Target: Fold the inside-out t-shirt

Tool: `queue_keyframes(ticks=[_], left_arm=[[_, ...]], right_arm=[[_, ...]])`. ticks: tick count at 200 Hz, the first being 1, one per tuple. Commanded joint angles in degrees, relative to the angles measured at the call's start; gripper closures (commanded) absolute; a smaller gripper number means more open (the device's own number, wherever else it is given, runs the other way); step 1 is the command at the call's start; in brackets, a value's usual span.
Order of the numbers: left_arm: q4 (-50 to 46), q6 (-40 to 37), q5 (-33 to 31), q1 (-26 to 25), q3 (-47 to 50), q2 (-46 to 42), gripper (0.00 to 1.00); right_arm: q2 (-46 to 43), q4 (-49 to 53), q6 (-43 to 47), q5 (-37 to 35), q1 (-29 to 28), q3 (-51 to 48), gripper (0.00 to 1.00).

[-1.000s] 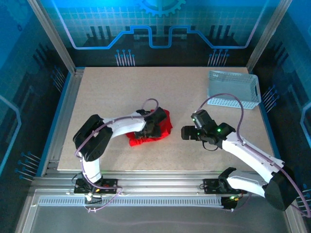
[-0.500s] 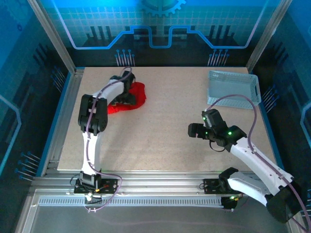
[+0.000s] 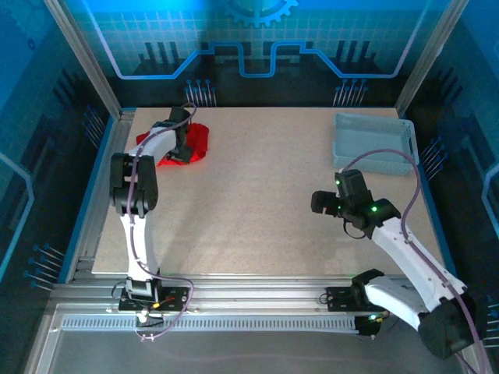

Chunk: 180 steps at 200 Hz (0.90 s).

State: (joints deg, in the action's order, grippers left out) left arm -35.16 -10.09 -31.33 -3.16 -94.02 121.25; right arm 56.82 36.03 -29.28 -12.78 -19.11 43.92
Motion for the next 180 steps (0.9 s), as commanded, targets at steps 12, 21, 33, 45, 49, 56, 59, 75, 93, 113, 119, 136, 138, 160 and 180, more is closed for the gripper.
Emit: queue_keyframes(ticks=[12,21,33,45,49,56,59,75,93,113,119,136,138,160,180], left_arm=[[18.1,4.0,0.5,-2.0,15.3,-21.0,0.01],[21.6,6.5,2.5,-2.1,20.9,-25.2,0.01],[28.5,8.8,5.2,-2.0,29.7,-30.5,0.01],[37.6,9.5,8.0,-2.1,39.4,-35.0,0.01],[41.0,9.7,8.9,-2.1,42.5,-36.2,0.01],[46.3,9.9,11.3,-2.0,47.2,-38.1,0.01],[48.3,9.9,12.7,-2.1,49.1,-38.6,0.01],[59.0,8.1,17.0,-2.4,56.9,-40.0,0.01],[60.8,5.5,15.9,-3.1,59.0,-40.1,0.01],[64.2,5.6,18.9,-2.9,61.2,-38.6,0.01],[68.6,5.2,19.7,-3.0,63.5,-37.5,0.01],[71.6,3.6,20.6,-3.7,65.1,-36.5,0.01],[71.5,3.5,20.6,-3.8,65.1,-36.5,0.01],[75.7,2.0,17.9,-5.5,67.3,-36.7,0.01],[81.9,2.8,13.9,-6.1,70.8,-37.3,0.01]], right_arm=[[6.5,-14.7,7.8,-4.4,5.5,-0.2,0.04],[8.4,-20.0,10.5,-5.9,6.3,-1.5,0.02],[11.6,-26.5,13.8,-9.1,7.3,-3.1,0.01],[15.1,-32.7,16.5,-9.7,9.0,-4.7,0.0],[15.9,-33.6,17.1,-9.0,9.8,-4.4,0.0],[16.5,-36.0,18.6,-9.4,10.3,-4.8,0.0],[16.7,-38.4,19.5,-9.3,10.4,-5.6,0.0],[17.4,-50.7,23.8,-6.0,11.8,-10.6,0.0],[20.1,-60.0,24.3,-1.0,14.0,-13.8,0.0],[22.7,-65.0,26.7,3.1,14.8,-14.9,0.0],[22.7,-66.9,28.3,4.8,14.7,-15.8,0.0],[23.6,-74.7,29.8,8.1,15.0,-19.4,0.0],[23.8,-75.6,29.9,8.4,15.1,-19.8,0.0],[27.4,-77.3,30.7,11.9,15.7,-19.0,0.0],[29.2,-78.3,29.4,12.7,17.0,-18.7,0.0]])
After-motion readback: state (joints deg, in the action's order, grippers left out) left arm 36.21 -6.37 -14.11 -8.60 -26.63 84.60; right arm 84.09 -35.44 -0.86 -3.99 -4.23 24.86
